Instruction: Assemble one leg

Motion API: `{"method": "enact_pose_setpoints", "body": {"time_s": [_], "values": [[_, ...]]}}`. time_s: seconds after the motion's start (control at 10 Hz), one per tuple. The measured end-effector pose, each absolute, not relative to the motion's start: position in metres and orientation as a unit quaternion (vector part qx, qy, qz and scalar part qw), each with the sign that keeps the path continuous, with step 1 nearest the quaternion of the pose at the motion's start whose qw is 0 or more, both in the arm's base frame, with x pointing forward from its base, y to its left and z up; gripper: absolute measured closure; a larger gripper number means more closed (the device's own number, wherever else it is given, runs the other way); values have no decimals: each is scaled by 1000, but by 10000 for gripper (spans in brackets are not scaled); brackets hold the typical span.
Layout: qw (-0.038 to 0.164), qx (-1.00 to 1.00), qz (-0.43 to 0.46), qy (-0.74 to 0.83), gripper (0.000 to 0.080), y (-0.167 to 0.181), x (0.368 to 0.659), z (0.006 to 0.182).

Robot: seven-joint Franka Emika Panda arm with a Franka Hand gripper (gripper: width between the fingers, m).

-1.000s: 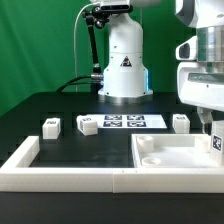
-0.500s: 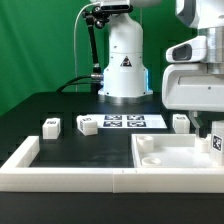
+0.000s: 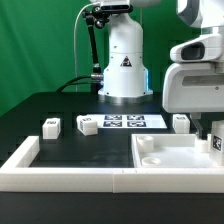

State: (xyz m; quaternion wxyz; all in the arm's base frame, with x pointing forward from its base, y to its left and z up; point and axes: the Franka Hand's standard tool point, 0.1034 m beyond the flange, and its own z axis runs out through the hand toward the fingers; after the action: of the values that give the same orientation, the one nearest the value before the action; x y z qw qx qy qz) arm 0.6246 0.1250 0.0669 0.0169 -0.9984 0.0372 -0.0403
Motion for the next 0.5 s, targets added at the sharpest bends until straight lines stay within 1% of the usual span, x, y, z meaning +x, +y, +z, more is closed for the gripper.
{"method": "enact_pose_setpoints", "body": {"time_s": [0.3,0.5], "values": [[5,-997,-43,-68,151,121,626,67],[3,-995,-43,-91,151,116,627,67]]}}
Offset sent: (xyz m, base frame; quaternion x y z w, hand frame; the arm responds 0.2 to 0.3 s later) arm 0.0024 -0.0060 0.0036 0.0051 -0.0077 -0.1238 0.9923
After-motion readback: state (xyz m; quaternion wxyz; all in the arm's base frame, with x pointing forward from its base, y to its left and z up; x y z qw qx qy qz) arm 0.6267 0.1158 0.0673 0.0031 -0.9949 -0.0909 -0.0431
